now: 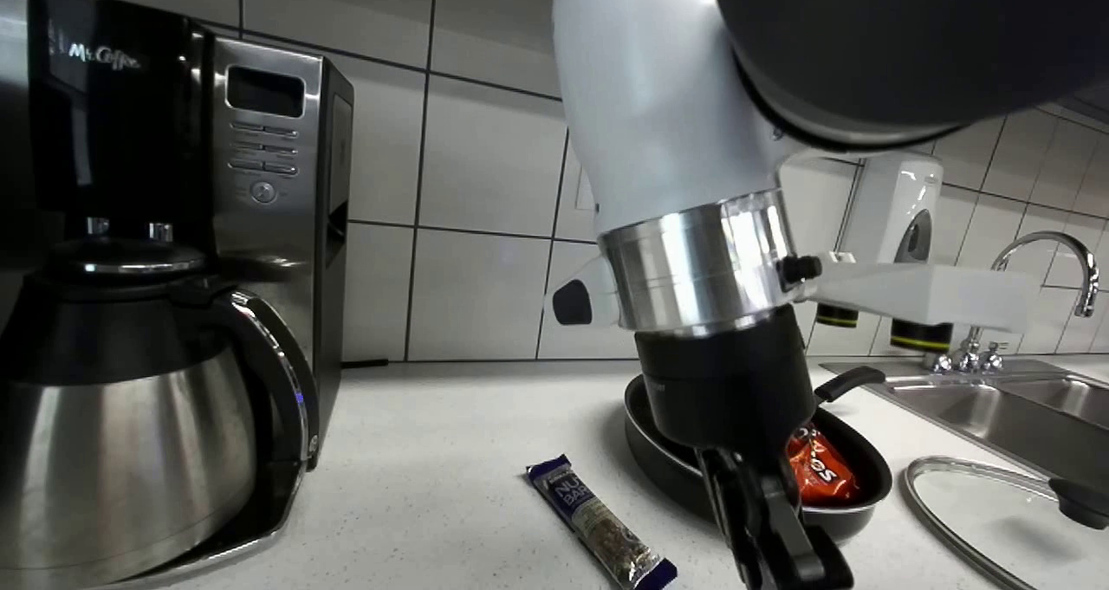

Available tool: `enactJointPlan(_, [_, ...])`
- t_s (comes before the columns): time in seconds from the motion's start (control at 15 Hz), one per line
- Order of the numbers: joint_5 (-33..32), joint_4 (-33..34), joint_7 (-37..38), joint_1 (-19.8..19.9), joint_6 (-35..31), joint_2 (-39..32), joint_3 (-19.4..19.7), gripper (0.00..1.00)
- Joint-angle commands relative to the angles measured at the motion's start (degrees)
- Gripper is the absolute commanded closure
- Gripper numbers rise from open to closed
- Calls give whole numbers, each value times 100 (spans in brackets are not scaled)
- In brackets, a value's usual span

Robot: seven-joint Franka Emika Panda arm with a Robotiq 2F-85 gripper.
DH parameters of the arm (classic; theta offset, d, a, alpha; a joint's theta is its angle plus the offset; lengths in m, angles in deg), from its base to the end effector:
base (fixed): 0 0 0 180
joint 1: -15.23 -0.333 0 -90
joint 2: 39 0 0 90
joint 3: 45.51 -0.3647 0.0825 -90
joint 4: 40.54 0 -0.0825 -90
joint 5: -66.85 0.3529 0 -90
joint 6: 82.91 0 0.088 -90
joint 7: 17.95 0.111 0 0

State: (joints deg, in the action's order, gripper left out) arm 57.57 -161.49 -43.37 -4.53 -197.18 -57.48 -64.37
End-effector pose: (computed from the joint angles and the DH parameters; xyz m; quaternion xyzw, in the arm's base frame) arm 0.4160 0.3115 0.3085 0.8014 0.5612 -0.2037 0.0371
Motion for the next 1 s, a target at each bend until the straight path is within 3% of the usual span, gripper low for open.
enactJointPlan(0.0, [112,-255,-145,181,60,563,-80,100])
enactJointPlan(0.93, [192,-884,-740,798,-283,1903,516,100])
